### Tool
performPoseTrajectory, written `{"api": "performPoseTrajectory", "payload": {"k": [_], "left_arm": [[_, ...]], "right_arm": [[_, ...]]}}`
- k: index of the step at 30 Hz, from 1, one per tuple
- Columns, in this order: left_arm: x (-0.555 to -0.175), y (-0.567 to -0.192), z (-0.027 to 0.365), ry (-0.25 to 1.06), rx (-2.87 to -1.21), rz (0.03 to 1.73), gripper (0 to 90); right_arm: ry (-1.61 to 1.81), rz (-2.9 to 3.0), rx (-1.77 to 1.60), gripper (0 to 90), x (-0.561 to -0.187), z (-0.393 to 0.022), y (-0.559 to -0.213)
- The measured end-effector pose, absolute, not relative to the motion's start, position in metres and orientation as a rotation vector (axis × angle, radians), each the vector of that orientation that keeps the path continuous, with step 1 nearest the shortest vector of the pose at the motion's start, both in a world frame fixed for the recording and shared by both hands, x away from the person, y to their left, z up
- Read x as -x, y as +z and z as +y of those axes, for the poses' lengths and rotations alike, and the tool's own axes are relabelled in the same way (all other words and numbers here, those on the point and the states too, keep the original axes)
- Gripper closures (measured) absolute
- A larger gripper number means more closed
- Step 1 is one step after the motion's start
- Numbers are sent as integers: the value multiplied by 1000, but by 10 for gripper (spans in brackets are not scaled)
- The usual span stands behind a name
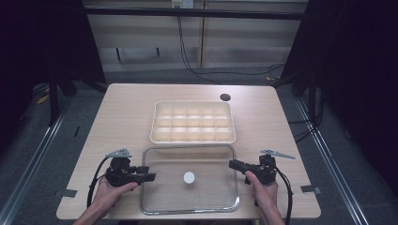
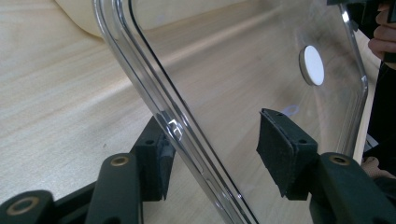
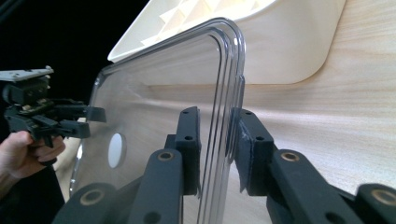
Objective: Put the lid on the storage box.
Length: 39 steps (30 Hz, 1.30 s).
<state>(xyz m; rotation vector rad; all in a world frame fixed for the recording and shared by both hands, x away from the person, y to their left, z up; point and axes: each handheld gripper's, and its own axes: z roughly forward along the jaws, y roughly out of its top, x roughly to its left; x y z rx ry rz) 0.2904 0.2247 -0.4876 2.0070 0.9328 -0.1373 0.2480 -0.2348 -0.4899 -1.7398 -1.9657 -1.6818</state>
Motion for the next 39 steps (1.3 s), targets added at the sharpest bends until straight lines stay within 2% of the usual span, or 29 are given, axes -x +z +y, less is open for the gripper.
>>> {"api": "performPoseTrajectory", "payload": {"k": [24,39], "left_arm": [[-283,-467,226,-20,-1962,876,558],[-281,-461,228,4,-1914,863,598]], "right_arm": [[-1711,-2071,1725,705,-245,-233,-475],[-1761,-2089,1722,709,-243,-232,-464]]}}
